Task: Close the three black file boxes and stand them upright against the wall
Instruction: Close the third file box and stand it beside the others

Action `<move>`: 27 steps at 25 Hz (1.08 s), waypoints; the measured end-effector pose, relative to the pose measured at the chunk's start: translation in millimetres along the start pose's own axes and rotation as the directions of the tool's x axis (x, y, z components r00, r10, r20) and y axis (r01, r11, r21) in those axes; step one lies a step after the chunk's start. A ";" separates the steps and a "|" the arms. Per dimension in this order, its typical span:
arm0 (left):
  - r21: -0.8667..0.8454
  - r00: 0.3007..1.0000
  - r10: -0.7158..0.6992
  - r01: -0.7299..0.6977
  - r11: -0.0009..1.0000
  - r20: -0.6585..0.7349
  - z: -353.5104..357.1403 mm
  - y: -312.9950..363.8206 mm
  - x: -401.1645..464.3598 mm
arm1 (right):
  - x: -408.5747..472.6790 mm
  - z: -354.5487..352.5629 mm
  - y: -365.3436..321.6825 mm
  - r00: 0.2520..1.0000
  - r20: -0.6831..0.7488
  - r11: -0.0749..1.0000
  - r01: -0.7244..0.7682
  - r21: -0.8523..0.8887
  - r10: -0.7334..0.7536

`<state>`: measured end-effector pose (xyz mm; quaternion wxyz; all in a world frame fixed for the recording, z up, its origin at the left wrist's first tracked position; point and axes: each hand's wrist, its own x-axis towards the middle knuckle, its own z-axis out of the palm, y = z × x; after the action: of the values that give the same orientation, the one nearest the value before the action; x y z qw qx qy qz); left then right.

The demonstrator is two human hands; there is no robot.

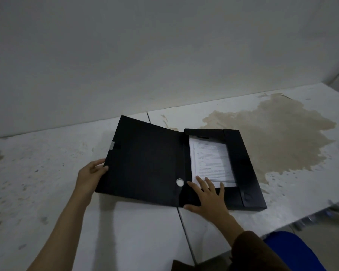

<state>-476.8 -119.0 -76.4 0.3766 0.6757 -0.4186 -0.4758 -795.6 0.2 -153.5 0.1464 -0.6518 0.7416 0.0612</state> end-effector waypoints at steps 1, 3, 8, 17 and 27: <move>-0.032 0.998 0.062 -0.063 0.998 -0.006 -1.6 9.5 -5.5 | 0.6 -0.9 -5.7 1.000 -0.007 1.000 0.002 0.017 -0.002; -0.094 0.983 0.169 -0.175 0.980 -0.067 -2.1 29.3 -17.3 | 1.3 -3.3 -21.3 0.999 -0.037 0.994 0.030 0.107 -0.026; -0.185 0.947 0.319 -0.307 0.933 0.038 3.3 80.1 -48.1 | 5.0 -37.9 -59.3 0.993 -0.099 0.672 0.112 0.732 -0.058; -0.024 0.619 0.524 -0.632 0.774 0.586 99.5 96.5 -84.7 | -11.3 -198.3 -44.1 0.936 -0.334 0.145 0.347 0.927 -0.106; 0.401 0.683 0.191 -0.606 0.686 0.705 161.4 4.8 -45.4 | -20.1 -149.3 50.1 0.961 -0.199 0.462 0.092 0.882 0.190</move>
<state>-641.4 -96.6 -99.7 0.0815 0.4503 -0.7911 -0.4060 -863.3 -15.6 -10.7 0.3583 -0.4612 0.6966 -0.4166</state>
